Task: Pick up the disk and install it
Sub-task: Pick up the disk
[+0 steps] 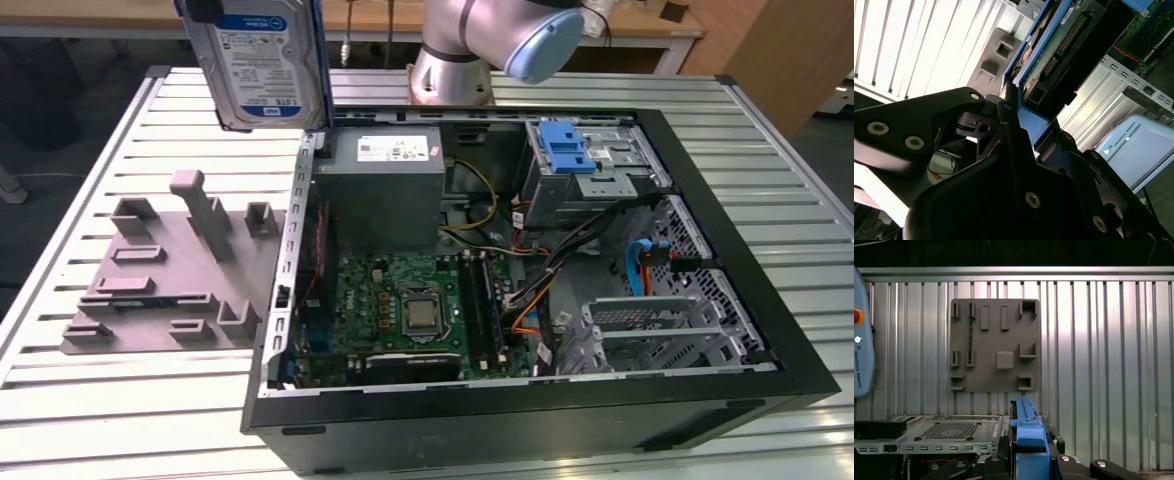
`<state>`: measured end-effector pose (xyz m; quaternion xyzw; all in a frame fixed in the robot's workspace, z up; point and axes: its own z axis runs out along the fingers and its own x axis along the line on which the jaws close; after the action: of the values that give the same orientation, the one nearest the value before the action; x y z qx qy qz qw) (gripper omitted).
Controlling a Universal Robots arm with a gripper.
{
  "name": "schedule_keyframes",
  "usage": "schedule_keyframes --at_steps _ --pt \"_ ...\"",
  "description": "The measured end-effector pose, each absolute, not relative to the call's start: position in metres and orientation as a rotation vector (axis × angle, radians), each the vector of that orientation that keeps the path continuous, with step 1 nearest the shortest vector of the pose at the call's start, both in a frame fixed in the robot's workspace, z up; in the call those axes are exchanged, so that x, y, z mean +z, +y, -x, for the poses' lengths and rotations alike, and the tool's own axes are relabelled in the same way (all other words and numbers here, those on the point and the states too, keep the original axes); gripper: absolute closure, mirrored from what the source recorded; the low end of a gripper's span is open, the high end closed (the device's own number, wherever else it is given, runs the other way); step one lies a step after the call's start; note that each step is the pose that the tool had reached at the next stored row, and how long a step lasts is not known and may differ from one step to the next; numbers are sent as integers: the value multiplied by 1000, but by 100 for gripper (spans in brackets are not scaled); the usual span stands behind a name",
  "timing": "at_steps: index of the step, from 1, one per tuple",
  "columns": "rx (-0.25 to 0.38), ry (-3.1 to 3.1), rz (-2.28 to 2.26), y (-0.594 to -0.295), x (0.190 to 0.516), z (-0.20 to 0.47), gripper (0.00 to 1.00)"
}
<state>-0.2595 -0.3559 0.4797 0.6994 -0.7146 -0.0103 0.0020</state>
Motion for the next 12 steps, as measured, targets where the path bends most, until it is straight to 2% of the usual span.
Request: schedule_keyframes --at_steps 12 --pt "-32 -2242 -2194 -356 480 236 64"
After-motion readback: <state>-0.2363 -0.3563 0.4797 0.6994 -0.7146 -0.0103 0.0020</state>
